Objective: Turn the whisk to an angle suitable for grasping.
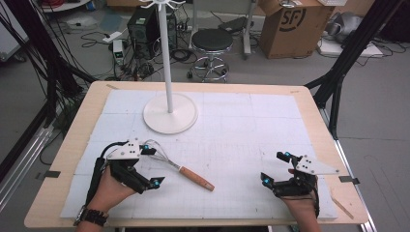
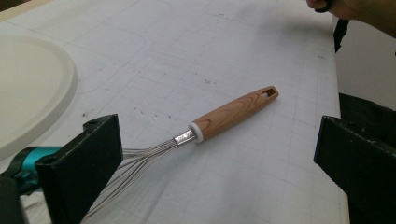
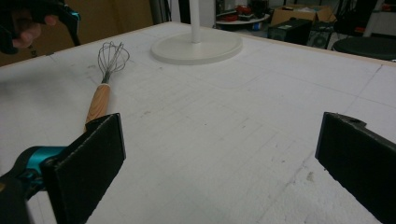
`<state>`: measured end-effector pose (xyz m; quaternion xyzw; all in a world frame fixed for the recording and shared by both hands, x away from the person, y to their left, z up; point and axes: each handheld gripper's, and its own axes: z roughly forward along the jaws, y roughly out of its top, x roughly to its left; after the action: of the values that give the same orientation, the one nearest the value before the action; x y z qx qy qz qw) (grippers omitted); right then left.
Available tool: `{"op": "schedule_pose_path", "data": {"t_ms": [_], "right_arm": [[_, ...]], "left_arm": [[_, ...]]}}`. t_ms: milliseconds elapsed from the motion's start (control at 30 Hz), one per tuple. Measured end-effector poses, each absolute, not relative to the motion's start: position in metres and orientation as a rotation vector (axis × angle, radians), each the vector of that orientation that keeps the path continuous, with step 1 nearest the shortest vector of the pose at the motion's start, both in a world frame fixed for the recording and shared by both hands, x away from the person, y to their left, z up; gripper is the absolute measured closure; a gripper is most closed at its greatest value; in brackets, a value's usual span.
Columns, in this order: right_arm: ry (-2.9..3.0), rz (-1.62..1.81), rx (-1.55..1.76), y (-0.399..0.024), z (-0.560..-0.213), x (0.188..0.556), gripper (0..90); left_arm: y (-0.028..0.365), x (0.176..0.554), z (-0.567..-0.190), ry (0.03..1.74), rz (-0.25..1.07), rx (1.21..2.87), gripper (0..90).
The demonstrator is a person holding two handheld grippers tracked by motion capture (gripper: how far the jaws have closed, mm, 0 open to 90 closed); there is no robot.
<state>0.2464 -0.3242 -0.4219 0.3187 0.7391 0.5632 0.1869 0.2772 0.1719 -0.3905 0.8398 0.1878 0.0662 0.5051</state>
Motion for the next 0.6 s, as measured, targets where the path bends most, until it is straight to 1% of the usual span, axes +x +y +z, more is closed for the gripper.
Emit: {"op": "schedule_pose_path", "data": {"t_ms": [167, 400, 500, 600], "right_arm": [[2.096, 1.564, 0.881, -0.320, -0.423, 0.247, 0.4], [2.120, 1.552, 0.873, -0.315, -0.424, 0.248, 0.4], [2.124, 1.547, 0.867, -0.315, -0.424, 0.249, 0.4], [2.126, 1.534, 0.855, -0.314, -0.424, 0.248, 0.4]], "left_arm": [[0.157, 0.287, -0.386, 0.417, 0.168, 2.123, 1.7], [0.134, 0.298, -0.380, 0.361, 0.168, 2.207, 1.7], [0.120, 0.303, -0.380, 0.340, 0.140, 2.255, 1.7], [0.108, 0.306, -0.382, 0.318, 0.113, 2.264, 1.7]]}}
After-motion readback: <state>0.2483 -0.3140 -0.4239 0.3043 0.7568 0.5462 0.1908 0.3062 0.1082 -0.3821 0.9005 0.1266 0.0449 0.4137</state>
